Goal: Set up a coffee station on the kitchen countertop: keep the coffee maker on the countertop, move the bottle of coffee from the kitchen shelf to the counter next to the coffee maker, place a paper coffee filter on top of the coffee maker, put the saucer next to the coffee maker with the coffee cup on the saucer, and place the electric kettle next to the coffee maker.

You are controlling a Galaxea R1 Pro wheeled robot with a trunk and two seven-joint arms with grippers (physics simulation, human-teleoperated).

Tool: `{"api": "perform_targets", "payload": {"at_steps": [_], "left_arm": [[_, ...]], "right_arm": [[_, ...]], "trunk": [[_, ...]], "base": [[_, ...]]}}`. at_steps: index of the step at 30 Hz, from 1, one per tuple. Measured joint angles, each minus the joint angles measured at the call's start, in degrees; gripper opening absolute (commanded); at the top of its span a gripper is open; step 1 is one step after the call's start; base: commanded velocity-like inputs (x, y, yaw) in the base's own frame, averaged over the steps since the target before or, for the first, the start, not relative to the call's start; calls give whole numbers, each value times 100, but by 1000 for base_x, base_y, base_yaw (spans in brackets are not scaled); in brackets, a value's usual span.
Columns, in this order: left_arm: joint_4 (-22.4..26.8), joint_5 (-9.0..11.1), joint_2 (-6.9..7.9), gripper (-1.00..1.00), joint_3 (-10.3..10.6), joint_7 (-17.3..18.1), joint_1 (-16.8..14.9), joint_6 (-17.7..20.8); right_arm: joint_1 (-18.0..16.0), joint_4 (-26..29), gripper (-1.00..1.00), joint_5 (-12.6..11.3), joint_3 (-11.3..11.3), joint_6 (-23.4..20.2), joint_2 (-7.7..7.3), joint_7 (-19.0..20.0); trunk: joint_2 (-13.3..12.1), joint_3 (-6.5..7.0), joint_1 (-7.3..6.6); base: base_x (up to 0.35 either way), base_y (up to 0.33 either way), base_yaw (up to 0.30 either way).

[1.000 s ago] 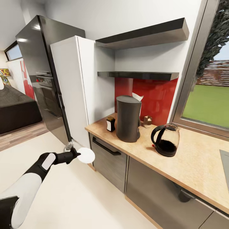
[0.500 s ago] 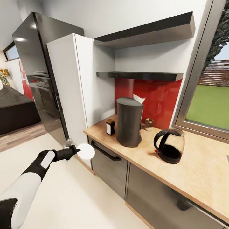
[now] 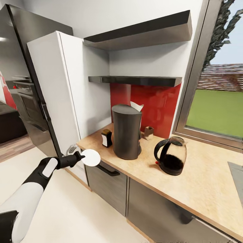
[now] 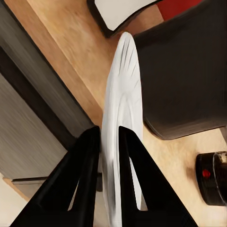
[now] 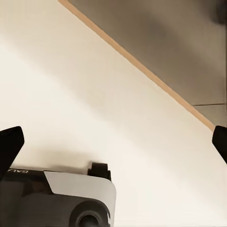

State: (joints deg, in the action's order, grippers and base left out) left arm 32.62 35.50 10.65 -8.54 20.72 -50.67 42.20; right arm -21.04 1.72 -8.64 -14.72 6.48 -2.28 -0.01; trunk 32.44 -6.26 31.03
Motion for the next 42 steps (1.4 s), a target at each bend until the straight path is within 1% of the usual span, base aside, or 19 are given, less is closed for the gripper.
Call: {"api": "perform_targets", "payload": {"at_steps": [5, 14, 22, 30, 42], "left_arm": [[6, 4, 12, -100, -7, 0, 1, 15], [6, 13, -22, -100, 19, 0, 18, 32], [4, 15, -19, -100, 19, 1, 17, 31], [4, 16, -19, -100, 26, 2, 17, 31], [4, 17, -20, -100, 17, 4, 17, 31]], "right_arm": [[0, -1, 100, 0, 0, 1, 0, -14], [0, -1, 100, 3, 0, 1, 0, -15], [1, 1, 100, 0, 0, 1, -1, 8], [1, 1, 100, 0, 0, 1, -1, 9], [1, 1, 100, 0, 0, 1, -1, 6]], "trunk": [[0, 0, -2], [0, 0, 0], [0, 0, 0], [0, 0, 2], [0, 0, 0]], "base": [[131, 0, -13], [32, 0, -20], [-9, 0, -243], [-207, 0, -266], [-7, 0, -267]]}}
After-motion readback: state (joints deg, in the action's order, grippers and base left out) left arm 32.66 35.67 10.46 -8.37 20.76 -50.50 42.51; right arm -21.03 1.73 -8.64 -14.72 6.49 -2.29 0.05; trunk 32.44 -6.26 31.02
